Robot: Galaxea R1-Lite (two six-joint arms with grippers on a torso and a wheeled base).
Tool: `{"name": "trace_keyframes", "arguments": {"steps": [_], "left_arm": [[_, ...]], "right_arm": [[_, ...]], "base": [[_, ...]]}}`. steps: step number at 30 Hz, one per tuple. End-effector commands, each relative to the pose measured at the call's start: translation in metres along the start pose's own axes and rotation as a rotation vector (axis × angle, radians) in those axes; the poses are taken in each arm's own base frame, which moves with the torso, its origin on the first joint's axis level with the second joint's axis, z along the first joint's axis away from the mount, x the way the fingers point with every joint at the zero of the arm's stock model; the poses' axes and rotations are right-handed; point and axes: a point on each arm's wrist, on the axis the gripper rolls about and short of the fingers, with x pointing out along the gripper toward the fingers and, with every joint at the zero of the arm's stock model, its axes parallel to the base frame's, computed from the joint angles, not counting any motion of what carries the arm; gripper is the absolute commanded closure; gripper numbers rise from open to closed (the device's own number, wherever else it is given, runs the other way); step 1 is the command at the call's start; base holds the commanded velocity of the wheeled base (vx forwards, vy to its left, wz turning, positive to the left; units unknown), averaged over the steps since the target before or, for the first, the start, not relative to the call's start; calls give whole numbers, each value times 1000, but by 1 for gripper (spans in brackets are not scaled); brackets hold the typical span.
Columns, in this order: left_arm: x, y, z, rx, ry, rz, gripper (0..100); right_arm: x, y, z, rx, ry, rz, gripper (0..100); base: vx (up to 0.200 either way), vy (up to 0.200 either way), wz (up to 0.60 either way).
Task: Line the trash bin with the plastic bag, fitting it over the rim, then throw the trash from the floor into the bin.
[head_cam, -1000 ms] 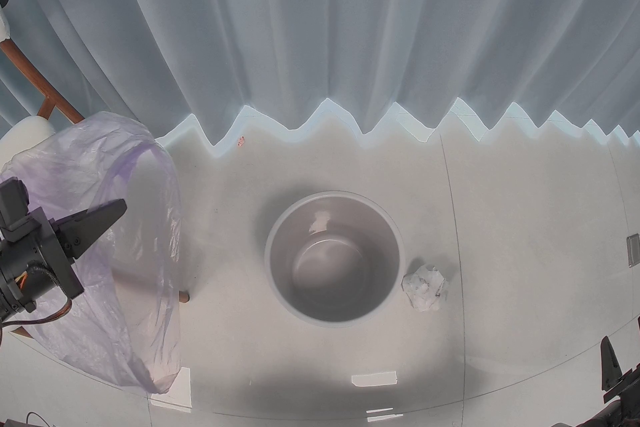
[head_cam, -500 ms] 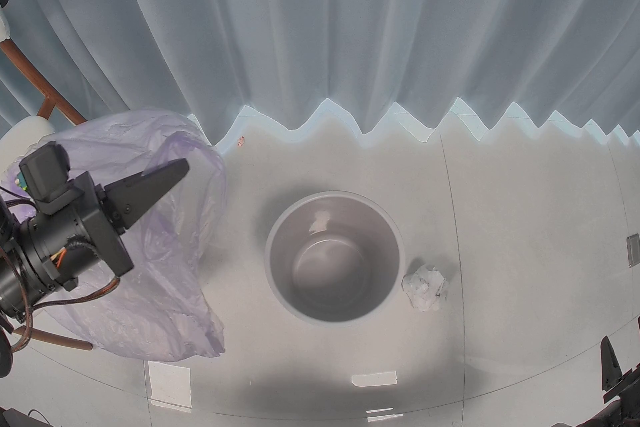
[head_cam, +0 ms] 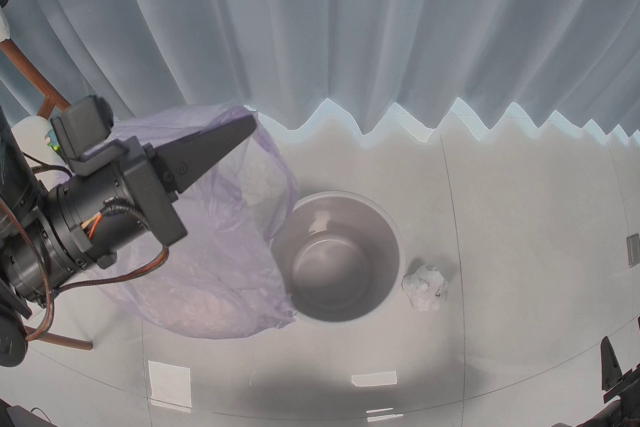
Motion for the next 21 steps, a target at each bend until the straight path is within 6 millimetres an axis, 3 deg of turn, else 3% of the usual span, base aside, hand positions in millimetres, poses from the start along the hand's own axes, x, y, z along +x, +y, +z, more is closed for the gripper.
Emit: {"name": "trace_keyframes", "arguments": {"steps": [1, 11, 21], "left_arm": [[11, -17, 12, -4, -47, -56, 100], [16, -32, 45, 12, -162, -89, 100], [16, -40, 42, -3, -156, -110, 100]], "right_arm": [[0, 0, -5, 0, 0, -1, 0], [0, 0, -5, 0, 0, -1, 0], [0, 0, -5, 0, 0, -1, 0]], "base": [[0, 0, 0], [0, 0, 0], [0, 0, 0]]}}
